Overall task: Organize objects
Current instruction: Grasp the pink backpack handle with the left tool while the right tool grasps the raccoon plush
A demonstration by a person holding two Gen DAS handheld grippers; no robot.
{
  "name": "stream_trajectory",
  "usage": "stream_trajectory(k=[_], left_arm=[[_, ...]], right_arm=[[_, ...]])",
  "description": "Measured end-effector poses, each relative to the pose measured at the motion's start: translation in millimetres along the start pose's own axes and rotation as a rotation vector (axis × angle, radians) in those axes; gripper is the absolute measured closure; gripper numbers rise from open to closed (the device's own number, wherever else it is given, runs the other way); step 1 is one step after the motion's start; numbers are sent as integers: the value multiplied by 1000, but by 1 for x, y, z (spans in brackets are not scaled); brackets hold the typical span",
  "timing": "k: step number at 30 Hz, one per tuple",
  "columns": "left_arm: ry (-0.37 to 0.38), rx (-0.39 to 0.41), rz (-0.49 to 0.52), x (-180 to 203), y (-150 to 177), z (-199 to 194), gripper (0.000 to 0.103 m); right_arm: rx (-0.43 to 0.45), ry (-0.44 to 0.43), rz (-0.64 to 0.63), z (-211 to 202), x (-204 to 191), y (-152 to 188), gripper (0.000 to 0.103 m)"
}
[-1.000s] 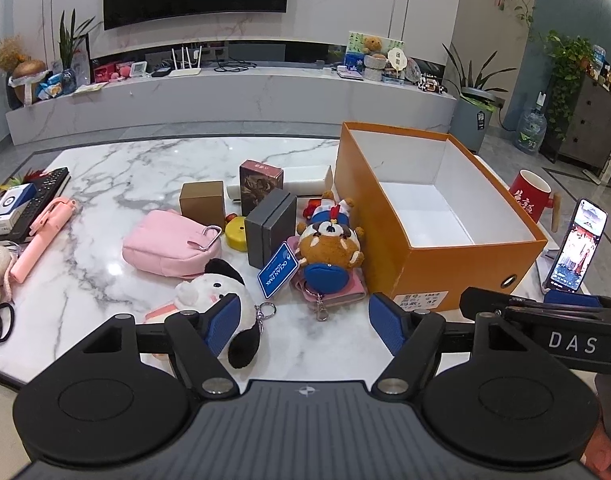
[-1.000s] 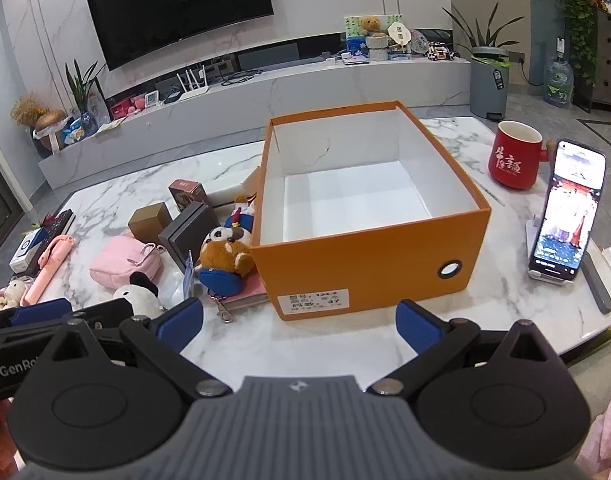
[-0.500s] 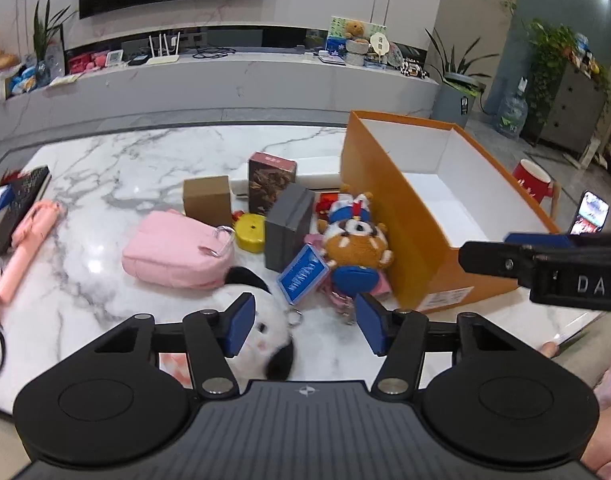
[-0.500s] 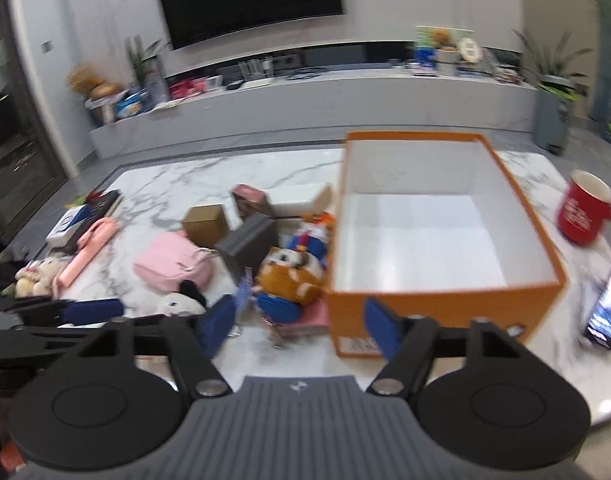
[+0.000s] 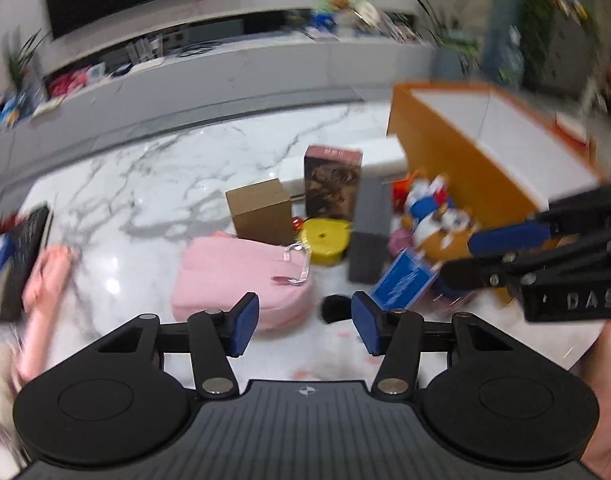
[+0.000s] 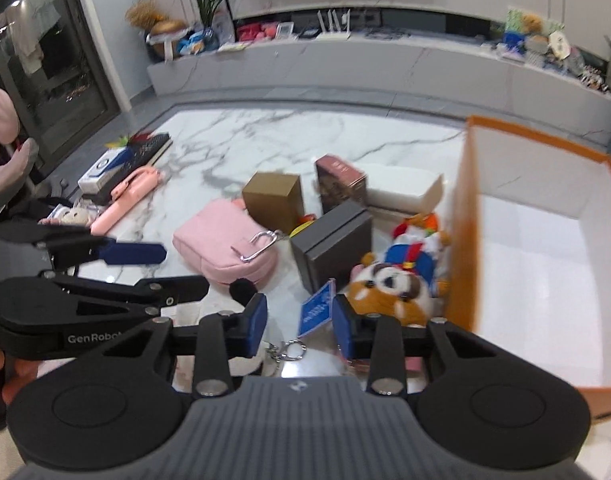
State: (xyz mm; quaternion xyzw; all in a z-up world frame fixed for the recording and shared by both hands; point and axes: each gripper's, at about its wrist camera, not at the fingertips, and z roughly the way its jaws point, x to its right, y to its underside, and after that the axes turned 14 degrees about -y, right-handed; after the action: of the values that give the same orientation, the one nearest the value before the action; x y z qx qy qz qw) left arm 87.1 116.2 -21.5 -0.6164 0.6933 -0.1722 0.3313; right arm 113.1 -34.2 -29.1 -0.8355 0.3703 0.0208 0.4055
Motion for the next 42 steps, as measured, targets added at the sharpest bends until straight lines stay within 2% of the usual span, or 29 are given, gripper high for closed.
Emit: stream_trajectory(k=[5, 12, 15, 18, 21, 23, 25, 28, 29, 32, 37, 40, 42], left_arm=[[-74, 51, 321, 6, -4, 24, 42], [-72, 63, 791, 18, 8, 62, 41], [-56, 85, 932, 25, 16, 73, 38], [-34, 97, 1026, 32, 21, 81, 38], [-48, 99, 1095, 35, 25, 90, 39], [-41, 101, 1082, 35, 23, 92, 42], [-14, 77, 1035, 33, 18, 93, 54], [-35, 98, 990, 30, 22, 84, 65], [-45, 106, 956, 28, 21, 80, 66], [-33, 87, 800, 21, 11, 65, 69], [-8, 74, 462, 2, -13, 32, 71], [37, 85, 296, -9, -23, 9, 71], [87, 82, 176, -16, -25, -4, 71]], right_arm=[[-52, -29, 7, 40, 1, -11, 65], [-108, -36, 39, 70, 5, -16, 65], [-118, -41, 47, 76, 7, -13, 65], [-129, -52, 62, 78, 9, -11, 64], [-133, -50, 68, 76, 11, -11, 64], [-136, -49, 60, 73, 11, -10, 63], [-139, -44, 40, 66, 10, -10, 62], [-133, -12, -20, 48, 7, -10, 61], [-128, 2, -41, 42, 7, -10, 60], [-130, 56, -95, 30, 8, -7, 59], [-153, 101, -213, 34, 1, 1, 61], [-153, 144, -286, 37, -10, 9, 63], [-130, 204, -311, 40, -11, 13, 60]])
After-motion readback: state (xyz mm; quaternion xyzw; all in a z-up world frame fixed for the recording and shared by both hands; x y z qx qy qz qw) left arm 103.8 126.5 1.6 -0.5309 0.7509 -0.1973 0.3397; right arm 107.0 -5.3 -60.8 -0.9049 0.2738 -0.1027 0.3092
